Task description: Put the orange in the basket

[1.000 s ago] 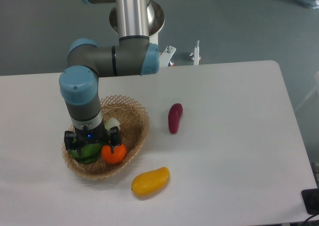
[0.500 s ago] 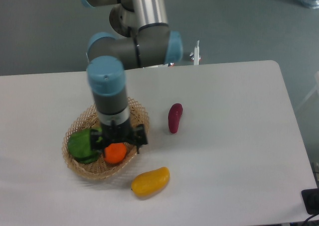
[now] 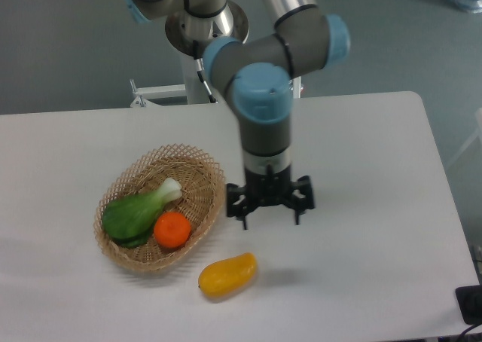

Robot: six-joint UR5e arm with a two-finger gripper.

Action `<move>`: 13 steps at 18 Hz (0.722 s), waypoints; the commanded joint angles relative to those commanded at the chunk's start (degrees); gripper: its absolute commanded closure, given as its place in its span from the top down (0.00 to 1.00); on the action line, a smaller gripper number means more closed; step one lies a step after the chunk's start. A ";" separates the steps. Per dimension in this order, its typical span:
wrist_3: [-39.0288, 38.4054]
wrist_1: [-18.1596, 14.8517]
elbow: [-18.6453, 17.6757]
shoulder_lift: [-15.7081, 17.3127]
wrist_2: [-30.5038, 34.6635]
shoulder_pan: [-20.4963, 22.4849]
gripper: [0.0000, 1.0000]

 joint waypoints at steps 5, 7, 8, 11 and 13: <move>20.13 -3.96 -0.52 0.00 0.35 2.65 1.00; 23.75 -3.53 -0.79 0.00 0.44 2.47 1.00; 25.16 -3.26 -0.70 -0.35 0.52 2.38 1.00; 29.55 -3.26 -0.26 -0.44 2.01 2.38 1.00; 30.00 -3.26 -0.62 -0.35 2.72 2.38 1.00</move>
